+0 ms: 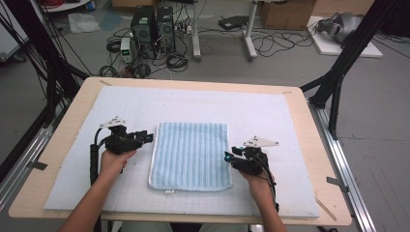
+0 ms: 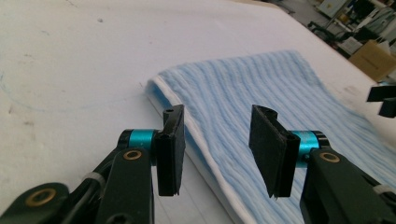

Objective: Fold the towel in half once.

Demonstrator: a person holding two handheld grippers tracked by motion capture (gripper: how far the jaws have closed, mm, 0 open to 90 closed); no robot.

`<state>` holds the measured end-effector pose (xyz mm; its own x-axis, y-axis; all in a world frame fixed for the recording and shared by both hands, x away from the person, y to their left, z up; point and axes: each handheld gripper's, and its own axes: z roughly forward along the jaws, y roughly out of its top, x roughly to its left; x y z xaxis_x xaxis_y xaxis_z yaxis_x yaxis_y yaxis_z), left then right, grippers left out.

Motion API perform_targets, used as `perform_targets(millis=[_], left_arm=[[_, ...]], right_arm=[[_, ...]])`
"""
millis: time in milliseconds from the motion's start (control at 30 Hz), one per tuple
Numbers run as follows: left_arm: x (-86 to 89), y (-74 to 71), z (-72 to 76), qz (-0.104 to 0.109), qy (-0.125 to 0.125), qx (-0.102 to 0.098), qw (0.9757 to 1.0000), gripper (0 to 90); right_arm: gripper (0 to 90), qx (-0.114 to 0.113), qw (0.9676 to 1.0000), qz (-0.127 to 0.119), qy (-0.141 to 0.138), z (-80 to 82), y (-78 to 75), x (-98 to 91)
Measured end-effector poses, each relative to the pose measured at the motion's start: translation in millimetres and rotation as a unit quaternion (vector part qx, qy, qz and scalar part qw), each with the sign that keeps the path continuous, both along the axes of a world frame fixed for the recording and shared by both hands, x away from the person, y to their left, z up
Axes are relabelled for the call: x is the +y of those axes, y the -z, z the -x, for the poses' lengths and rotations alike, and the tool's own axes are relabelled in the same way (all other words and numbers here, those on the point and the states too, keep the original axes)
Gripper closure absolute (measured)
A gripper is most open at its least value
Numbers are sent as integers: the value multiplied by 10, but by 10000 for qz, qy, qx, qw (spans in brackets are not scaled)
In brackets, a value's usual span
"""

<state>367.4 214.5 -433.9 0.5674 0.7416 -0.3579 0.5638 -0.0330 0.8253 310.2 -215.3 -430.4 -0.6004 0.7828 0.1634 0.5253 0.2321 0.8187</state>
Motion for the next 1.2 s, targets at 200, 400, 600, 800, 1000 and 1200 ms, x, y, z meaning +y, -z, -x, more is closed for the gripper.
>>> perform_targets(millis=[200, 400, 600, 800, 1000, 1200], left_arm=[[-139, 132, -192, -169, -22, 187, 9997, 535], [-219, 188, -252, -438, -9, 144, 9989, 762], [-224, 150, -270, -381, -36, -100, 9992, 873], [-217, 139, -305, -105, -209, -96, 9997, 872], [-200, 155, -311, -81, -201, -36, 9998, 871], [-188, 151, -314, -83, -185, -82, 9998, 871]], right_arm=[[597, -19, 10000, -20, -6, -144, -25, -14], [593, 75, 10000, -28, 42, -200, 4, -31], [592, -2, 9999, 28, 106, -193, 0, -22], [634, 44, 9985, -165, 520, -414, 13, -75], [668, 479, 9976, -135, 486, -755, 106, 61], [871, 469, 9982, 50, 376, -818, 125, 145]])
